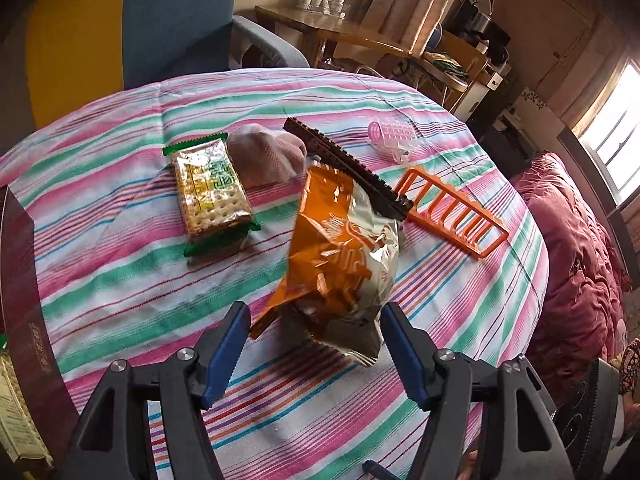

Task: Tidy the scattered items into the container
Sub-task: 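Grasp the orange-and-white snack bag with the left gripper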

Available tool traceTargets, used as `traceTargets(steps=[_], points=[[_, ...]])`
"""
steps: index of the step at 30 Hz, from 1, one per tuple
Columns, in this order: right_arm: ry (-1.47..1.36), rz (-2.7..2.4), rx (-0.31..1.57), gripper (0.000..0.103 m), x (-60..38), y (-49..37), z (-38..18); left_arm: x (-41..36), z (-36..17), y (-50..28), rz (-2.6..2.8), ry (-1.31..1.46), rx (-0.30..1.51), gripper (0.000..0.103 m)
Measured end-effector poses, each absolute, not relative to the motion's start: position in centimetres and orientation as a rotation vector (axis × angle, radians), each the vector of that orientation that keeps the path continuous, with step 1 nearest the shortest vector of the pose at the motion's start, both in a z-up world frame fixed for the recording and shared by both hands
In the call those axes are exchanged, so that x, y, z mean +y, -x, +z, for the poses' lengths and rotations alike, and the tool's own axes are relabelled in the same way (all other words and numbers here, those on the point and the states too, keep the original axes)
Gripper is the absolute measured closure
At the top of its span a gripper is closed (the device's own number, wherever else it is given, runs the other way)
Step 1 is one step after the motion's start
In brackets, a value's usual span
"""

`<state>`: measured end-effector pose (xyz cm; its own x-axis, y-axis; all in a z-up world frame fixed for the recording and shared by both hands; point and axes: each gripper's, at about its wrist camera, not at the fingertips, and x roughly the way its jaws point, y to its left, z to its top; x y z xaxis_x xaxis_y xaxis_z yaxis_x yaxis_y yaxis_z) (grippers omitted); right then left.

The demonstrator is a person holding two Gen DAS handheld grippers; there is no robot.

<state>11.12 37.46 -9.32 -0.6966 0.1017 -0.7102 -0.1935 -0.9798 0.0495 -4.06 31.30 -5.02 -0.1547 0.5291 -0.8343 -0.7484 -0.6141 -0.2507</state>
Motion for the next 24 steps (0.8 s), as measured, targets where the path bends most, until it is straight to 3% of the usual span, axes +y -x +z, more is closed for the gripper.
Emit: traceTargets(steps=[6,13,20,24], points=[[1.142,2.744,0.193,0.0,37.7,-10.7,-9.4,33.6,-4.3,4.3,1.91,1.182,0.354,0.027],[1.133,2.741,0.19,0.0,37.5,-10.8,-9.4,36.5,-4.1,5.7,1.886,1.182,0.415,0.027],[1.127,2.754,0.185,0.0,37.4,-11.0,-9.5,39.5,-5.6,6.4,1.85,1.208,0.524,0.028],[1.121,2.756,0.19,0.0,37.5,-11.0,-9.6,39.2,-6.7,6.7,1.828,1.262,0.489,0.034]])
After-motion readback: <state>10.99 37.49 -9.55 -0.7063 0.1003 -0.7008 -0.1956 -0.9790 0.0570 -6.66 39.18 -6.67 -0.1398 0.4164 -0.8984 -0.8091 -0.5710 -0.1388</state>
